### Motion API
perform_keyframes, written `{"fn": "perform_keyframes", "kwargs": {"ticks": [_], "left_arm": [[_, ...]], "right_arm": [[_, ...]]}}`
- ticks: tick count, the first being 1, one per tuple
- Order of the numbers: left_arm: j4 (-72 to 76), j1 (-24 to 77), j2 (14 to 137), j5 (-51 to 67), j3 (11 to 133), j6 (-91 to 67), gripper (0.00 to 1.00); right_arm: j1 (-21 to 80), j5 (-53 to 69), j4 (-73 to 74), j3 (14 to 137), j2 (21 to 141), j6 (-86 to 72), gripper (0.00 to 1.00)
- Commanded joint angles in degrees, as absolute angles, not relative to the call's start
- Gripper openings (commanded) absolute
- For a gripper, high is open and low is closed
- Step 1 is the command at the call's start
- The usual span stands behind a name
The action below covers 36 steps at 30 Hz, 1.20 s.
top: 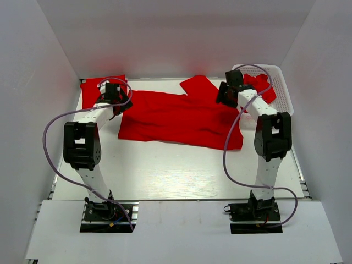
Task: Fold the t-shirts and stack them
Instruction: Fold the flattened tshirt in 1/3 of the way
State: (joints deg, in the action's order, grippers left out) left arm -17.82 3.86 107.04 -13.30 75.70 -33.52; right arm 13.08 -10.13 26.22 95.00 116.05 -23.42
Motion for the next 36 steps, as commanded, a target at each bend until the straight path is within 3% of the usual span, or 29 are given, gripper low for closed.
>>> {"fn": "perform_keyframes", "kwargs": {"ticks": [1, 5, 11, 13, 23, 36], "left_arm": [[-20.2, 3.6, 102.7, -14.9, 77.4, -31.6, 0.99], [-20.7, 4.2, 98.9, -12.3, 74.4, -28.6, 0.99], [-14.7, 4.7, 94.0, 2.5, 65.1, -24.4, 0.99], [-13.0, 4.7, 93.3, 4.7, 61.8, -24.3, 0.99], [-12.4, 5.8, 94.4, 6.9, 57.1, -24.3, 0.99], [-14.1, 5.8, 97.0, 3.4, 57.8, -24.3, 0.99]], "right_arm": [[13.0, -5.8, 27.6, 92.1, 108.7, -19.2, 0.63], [13.1, 1.5, 21.8, 78.9, 100.3, -18.4, 0.66], [13.0, 6.6, 17.9, 62.6, 90.7, -18.2, 0.71], [12.9, 9.6, 15.6, 58.5, 89.3, -18.4, 0.83], [12.8, 14.7, 10.3, 57.9, 94.2, -20.5, 0.82], [12.6, 8.9, 12.4, 57.4, 95.9, -23.0, 0.79]]}}
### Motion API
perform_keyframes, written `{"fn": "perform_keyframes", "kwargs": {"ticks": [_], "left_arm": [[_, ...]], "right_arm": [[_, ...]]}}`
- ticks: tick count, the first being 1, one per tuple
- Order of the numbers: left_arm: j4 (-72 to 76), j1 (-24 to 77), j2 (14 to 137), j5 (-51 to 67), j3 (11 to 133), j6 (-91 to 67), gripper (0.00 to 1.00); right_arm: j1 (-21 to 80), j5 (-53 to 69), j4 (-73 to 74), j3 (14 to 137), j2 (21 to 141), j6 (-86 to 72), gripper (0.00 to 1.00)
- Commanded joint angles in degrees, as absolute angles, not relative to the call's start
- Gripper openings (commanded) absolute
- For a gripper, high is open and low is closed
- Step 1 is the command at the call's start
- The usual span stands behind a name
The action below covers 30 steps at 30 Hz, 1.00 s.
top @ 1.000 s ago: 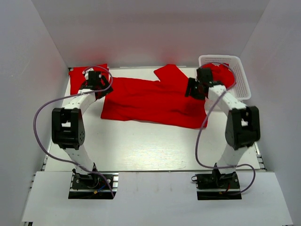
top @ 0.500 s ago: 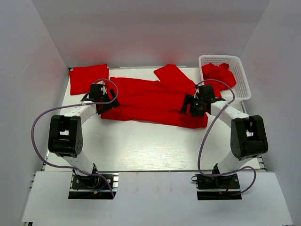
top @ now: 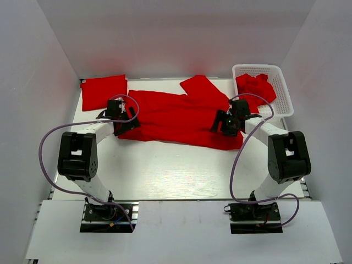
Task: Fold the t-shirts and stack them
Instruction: Fold the flattened tshirt in 1/3 of the way
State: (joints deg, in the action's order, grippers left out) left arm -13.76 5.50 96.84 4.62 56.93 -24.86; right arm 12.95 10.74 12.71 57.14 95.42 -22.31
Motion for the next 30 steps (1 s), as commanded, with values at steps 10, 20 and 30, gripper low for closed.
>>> {"fn": "perform_keyframes", "kwargs": {"ticks": [10, 20, 30], "left_arm": [[-15.1, 5.8, 99.8, 2.4, 58.4, -24.3, 0.99], [-15.1, 5.8, 100.4, 1.8, 58.4, -24.3, 0.99], [-15.6, 5.8, 100.9, 1.8, 59.0, -24.3, 0.99]], "right_arm": [[12.5, 10.2, 9.7, 57.2, 98.5, -23.9, 0.71], [12.6, 9.3, 7.0, 56.9, 96.6, -24.7, 0.00], [12.7, 8.5, 3.6, 56.9, 94.7, -21.1, 0.00]]}}
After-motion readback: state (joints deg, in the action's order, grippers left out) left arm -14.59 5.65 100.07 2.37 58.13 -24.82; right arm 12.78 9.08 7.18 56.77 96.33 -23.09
